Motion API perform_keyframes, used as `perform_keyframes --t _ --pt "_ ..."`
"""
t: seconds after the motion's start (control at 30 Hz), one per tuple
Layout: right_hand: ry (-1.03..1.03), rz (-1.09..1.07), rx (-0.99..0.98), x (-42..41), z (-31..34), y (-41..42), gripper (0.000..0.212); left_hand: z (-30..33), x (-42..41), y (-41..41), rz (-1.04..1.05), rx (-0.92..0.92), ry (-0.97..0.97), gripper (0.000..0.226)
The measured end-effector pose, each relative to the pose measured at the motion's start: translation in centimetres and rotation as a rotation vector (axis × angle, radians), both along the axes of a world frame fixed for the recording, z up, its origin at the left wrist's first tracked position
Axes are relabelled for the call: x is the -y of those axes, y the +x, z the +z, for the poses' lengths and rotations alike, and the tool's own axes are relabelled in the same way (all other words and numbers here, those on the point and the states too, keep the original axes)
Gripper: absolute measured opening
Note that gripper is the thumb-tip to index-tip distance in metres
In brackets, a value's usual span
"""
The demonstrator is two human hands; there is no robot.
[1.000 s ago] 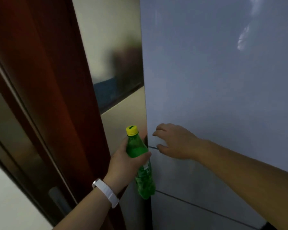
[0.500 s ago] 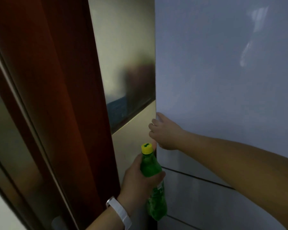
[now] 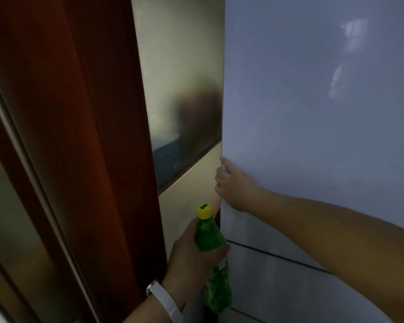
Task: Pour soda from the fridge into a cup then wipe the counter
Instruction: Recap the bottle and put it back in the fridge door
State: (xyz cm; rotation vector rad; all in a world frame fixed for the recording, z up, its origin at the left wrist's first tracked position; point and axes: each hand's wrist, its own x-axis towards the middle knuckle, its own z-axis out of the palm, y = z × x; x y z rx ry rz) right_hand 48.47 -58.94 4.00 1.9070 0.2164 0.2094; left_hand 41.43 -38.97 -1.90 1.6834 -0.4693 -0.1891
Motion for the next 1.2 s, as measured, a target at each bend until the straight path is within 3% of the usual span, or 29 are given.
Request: perform_keyframes --t 0.33,0.7,0.9,1.0,1.2 --pt "0.051 -0.033 0.015 -2.0 0.2 -0.4 0.039 -0.4 -1.6 0.8 -0.034 -0.016 0.023 0.055" --pt "0.207 0.162 0.086 -3.7 -1.3 -4.3 0.02 0.2 -3.9 -0.6 -0.103 0.048 -0.015 0.044" --pt "0.235 0.245 0.102 -5.1 -1.8 -7.0 0.037 0.2 -5.4 -1.3 -0.157 0.114 -0.028 0.042" --pt "0.277 0.291 0.105 -5.9 -2.1 -8.9 0.032 0.4 -6.4 -1.5 -0.171 0.134 -0.043 0.035" --pt "0.345 0.255 0.067 -7.8 -2.4 -12.3 0.045 0.3 -8.5 -2.8 -0.195 0.166 -0.018 0.037"
